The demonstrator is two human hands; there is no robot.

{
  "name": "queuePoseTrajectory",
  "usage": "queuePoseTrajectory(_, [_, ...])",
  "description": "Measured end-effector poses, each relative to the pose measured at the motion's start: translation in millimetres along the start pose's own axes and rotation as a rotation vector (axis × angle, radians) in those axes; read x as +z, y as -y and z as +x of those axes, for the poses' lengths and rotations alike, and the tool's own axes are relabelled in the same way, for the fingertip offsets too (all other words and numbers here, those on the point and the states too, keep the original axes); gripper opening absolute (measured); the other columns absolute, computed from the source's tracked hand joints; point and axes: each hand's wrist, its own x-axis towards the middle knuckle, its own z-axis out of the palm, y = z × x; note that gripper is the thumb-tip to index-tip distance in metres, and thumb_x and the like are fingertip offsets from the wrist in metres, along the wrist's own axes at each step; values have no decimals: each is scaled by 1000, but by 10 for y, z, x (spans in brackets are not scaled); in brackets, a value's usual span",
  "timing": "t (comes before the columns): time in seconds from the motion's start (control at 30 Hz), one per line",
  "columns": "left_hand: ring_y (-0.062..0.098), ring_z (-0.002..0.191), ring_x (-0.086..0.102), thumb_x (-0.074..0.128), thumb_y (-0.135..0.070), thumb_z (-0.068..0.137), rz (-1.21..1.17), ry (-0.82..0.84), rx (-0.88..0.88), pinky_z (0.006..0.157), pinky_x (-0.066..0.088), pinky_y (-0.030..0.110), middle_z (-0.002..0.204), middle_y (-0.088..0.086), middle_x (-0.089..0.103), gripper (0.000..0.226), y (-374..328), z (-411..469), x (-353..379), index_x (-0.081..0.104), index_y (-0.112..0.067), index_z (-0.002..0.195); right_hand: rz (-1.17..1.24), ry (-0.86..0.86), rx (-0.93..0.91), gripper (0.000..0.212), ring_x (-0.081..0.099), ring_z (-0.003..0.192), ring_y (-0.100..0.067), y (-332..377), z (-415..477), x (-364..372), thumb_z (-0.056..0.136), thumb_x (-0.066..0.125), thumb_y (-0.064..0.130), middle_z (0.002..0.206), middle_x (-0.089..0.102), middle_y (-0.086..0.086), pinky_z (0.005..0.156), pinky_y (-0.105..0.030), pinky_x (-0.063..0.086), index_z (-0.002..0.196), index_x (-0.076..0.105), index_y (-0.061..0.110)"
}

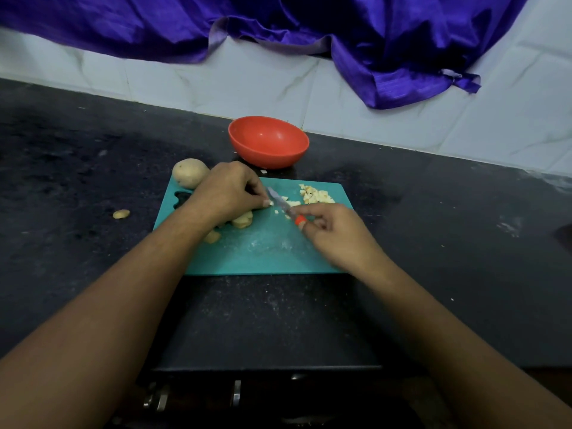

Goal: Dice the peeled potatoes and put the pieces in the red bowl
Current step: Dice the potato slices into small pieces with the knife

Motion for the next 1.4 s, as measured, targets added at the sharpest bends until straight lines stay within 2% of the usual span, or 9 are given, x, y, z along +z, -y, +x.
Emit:
queuePoseTrajectory(0.1, [-5, 82, 63, 82, -24, 86, -46, -1, -15, 71, 44, 14, 81, -21, 69, 11, 12, 8, -33, 76, -31, 80, 279, -41, 124, 29, 41, 43, -7, -27, -2, -71, 102, 60, 20, 56, 52, 8, 43, -27, 39, 128, 69, 31])
queuePoseTrajectory(0.23, [-1, 78, 62, 73, -11, 90, -84, -86, -10, 70, 47, 17, 82, -17, 68, 20, 29, 16, -23, 71, -29, 83, -92, -103, -71, 35, 45, 50, -7, 85, -98, -2, 100, 59, 28, 60, 56, 12, 53, -30, 39, 133, 66, 37])
queuePoseTrajectory(0.37, [4, 79, 61, 65, -4, 91, -80, -172, -9, 65, 42, 19, 82, -11, 66, 22, 45, 27, 15, 67, -26, 85, -559, -127, -226, 49, 62, 81, -21, 271, -192, 155, 100, 46, 31, 92, 69, 5, 62, -34, 37, 148, 48, 42])
queuePoseTrajectory(0.53, [4, 76, 57, 63, -3, 88, -4, -267, -9, 62, 36, 19, 83, -10, 62, 24, 63, 58, 14, 63, -27, 84, -596, -129, -262, 49, 64, 83, -22, 226, -197, 169, 101, 44, 30, 93, 68, 6, 62, -33, 36, 149, 47, 38])
queuePoseTrajectory(0.7, [4, 77, 57, 63, -5, 87, -13, -231, -3, 63, 39, 23, 82, -11, 63, 24, 48, 39, 15, 66, -28, 87, -674, -85, -356, 49, 65, 81, -24, 200, -164, 187, 101, 42, 30, 91, 68, 4, 62, -36, 43, 149, 47, 35])
queuePoseTrajectory(0.8, [3, 79, 57, 62, -5, 87, -31, -227, -5, 63, 39, 23, 82, -11, 63, 25, 57, 39, 7, 66, -29, 87, -688, -105, -306, 51, 65, 84, -26, 131, -124, 103, 100, 43, 29, 93, 70, 3, 63, -35, 37, 149, 47, 38])
queuePoseTrajectory(0.97, [7, 79, 59, 62, -5, 87, -28, -204, -4, 64, 42, 29, 85, -10, 65, 26, 49, 27, -2, 67, -31, 86, -684, -166, -138, 46, 66, 94, -26, -16, -87, -81, 101, 43, 32, 105, 72, -1, 70, -36, 44, 146, 52, 40])
queuePoseTrajectory(1.23, [5, 80, 60, 63, -7, 89, -51, -126, -5, 64, 43, 25, 88, -11, 66, 24, 45, -5, -71, 69, -30, 87, -586, -192, -47, 43, 63, 80, -21, -101, -66, -131, 101, 48, 32, 98, 72, -2, 69, -36, 47, 142, 57, 38])
queuePoseTrajectory(1.4, [-10, 71, 60, 67, -13, 91, -46, -13, 63, 57, 40, 6, 89, -13, 70, 15, 75, -32, -227, 74, -26, 91, -196, -235, -51, 34, 49, 55, -12, -145, 39, -10, 96, 60, 30, 58, 54, 9, 56, -30, 37, 128, 69, 39])
